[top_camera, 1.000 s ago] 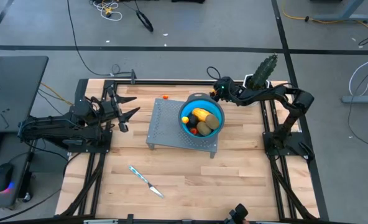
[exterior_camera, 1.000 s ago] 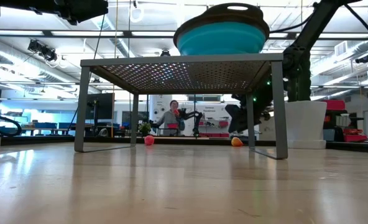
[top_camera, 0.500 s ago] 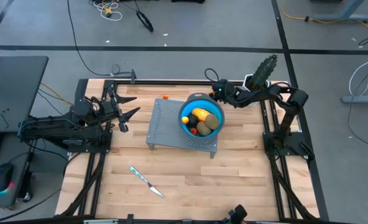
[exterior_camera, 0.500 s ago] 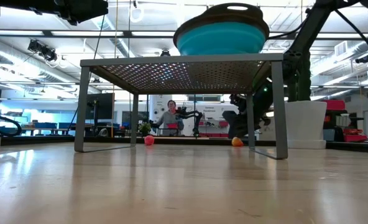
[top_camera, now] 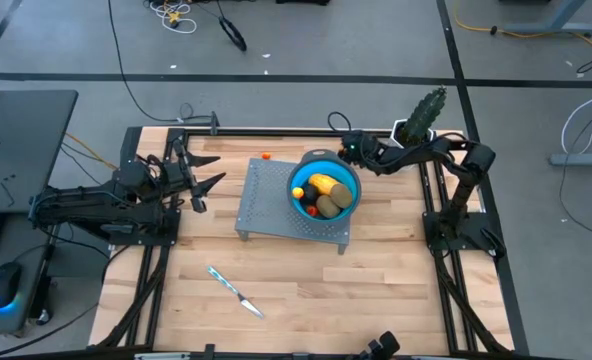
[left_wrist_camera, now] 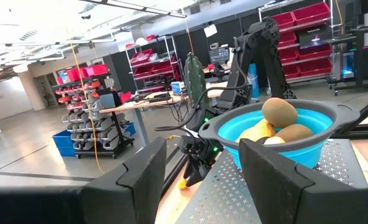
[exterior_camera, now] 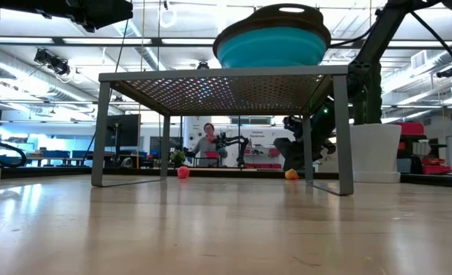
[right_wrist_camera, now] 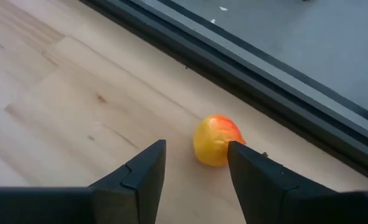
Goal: Pick & Place Fruit
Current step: Put the orange pear into the blue strainer bowl on the shelf
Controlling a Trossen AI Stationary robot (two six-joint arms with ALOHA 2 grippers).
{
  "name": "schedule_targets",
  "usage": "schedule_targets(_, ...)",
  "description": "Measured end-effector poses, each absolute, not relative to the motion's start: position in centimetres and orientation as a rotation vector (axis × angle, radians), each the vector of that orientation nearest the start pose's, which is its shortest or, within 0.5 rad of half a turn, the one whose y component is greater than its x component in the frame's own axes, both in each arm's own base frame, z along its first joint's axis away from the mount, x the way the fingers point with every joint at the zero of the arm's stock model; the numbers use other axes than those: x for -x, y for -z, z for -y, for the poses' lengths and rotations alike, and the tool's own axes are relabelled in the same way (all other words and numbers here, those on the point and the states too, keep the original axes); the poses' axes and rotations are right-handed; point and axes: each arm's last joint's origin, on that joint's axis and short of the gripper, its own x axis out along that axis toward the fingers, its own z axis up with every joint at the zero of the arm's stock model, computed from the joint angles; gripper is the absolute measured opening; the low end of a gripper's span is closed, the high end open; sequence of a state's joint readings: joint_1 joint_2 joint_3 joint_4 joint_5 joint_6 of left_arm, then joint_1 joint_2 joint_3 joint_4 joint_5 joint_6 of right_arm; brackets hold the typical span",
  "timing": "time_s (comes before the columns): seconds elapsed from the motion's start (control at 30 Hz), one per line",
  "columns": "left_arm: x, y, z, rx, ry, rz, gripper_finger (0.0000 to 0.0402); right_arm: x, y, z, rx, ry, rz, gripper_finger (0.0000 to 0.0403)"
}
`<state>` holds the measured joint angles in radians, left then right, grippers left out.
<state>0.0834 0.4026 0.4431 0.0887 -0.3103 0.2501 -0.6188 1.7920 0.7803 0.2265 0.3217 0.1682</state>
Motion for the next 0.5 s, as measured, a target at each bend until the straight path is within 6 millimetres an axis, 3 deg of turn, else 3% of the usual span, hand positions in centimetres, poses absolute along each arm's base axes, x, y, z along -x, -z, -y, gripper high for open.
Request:
schedule_targets(0.23, -11.29, -28.91, -1.83, -0.247, -0.408, 0.077, 0.0210, -25.92, -11.64, 19.65, -0.257, 0.984, -0.745, 0.0177)
schedule_targets(0.5, -11.29, -28.91, -1.83, -0.243, -0.407, 0.077, 0.0210, -25.95, -11.63, 19.58, -0.255, 1.004, -0.743, 0.0135)
